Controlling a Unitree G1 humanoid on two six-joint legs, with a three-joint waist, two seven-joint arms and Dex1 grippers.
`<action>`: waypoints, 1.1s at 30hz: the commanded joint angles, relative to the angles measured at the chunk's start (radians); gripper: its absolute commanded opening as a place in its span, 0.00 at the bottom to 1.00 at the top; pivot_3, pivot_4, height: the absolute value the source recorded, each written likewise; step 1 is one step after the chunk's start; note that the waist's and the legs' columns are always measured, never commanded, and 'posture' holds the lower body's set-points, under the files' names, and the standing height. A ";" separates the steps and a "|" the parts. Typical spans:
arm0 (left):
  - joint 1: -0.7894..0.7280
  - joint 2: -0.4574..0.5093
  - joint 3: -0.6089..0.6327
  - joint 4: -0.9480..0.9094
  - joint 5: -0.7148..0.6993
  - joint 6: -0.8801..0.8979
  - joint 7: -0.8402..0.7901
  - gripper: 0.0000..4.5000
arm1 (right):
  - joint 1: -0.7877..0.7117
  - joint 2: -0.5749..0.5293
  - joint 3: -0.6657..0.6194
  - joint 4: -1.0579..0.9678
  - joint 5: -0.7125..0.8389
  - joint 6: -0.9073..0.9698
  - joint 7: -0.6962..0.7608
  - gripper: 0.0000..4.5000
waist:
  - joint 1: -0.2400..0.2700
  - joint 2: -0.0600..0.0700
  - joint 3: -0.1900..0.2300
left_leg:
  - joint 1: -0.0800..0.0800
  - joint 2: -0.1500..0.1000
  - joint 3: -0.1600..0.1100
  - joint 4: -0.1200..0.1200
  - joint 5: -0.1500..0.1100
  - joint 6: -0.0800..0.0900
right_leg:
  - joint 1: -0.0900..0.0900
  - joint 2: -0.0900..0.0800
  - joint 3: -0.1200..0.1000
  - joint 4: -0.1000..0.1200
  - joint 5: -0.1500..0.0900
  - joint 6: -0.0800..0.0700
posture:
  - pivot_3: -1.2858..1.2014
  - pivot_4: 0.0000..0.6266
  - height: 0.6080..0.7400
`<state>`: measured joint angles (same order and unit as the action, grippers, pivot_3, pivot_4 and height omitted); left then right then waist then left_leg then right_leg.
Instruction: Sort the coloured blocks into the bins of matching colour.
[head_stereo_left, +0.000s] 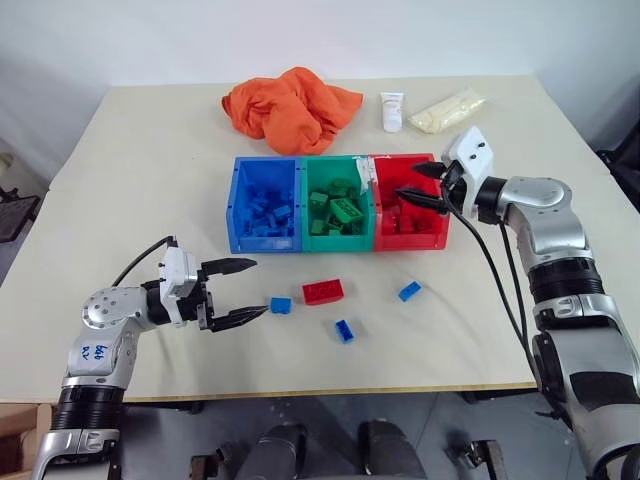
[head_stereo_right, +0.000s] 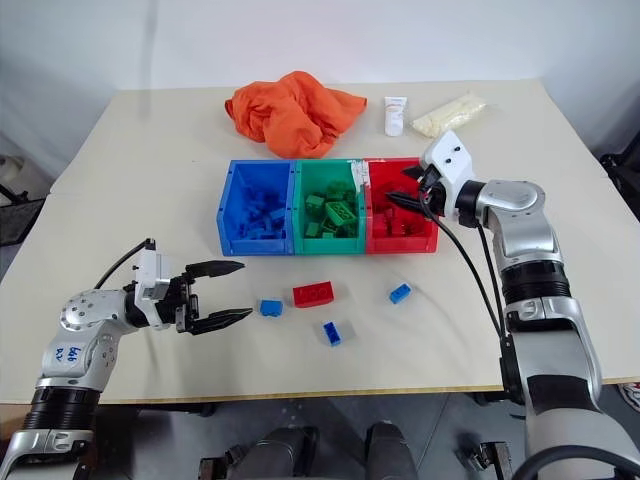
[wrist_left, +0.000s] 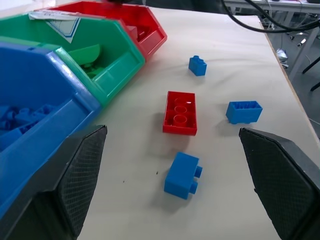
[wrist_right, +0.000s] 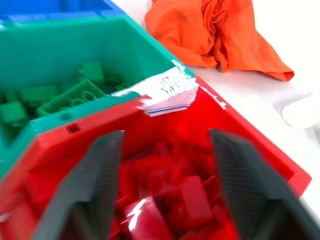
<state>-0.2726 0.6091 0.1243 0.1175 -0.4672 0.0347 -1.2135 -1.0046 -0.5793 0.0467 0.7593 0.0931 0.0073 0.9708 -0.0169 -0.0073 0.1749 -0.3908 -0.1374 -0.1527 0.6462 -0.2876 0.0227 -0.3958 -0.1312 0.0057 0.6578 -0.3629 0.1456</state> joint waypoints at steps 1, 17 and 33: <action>-0.003 0.006 0.014 -0.013 -0.004 -0.017 0.001 1.00 | -0.026 -0.020 -0.022 0.013 -0.006 -0.063 0.002 0.94 | -0.004 0.000 0.000 | 0.000 0.000 0.000 0.000 0.000 0.000 | 0.000 0.000 0.000 0.001 0.000 0.000 | 0.52 0.24 1.00; -0.024 0.018 0.024 0.067 0.004 -0.039 -0.031 1.00 | 0.658 -0.420 -0.245 -0.661 0.235 0.145 0.330 0.99 | 0.012 0.000 0.000 | 0.000 0.000 0.006 0.004 0.000 0.001 | 0.001 0.000 0.000 -0.003 0.000 0.000 | 0.52 0.24 1.00; -0.008 -0.003 0.015 0.016 -0.002 -0.024 0.003 1.00 | 0.520 -0.274 0.030 -0.641 0.120 0.152 0.309 0.99 | -0.002 0.000 0.000 | 0.002 0.002 0.010 0.002 -0.001 0.001 | 0.001 0.000 0.001 -0.003 0.000 0.000 | 0.52 0.24 1.00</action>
<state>-0.2879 0.6052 0.1316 0.1728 -0.4632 0.0125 -1.2175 -0.4656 -0.8539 0.0705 0.1087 0.2265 0.1661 1.2747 -0.0187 -0.0072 0.1751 -0.3888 -0.1357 -0.1429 0.6485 -0.2886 0.0245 -0.3943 -0.1311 0.0068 0.6550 -0.3628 0.1457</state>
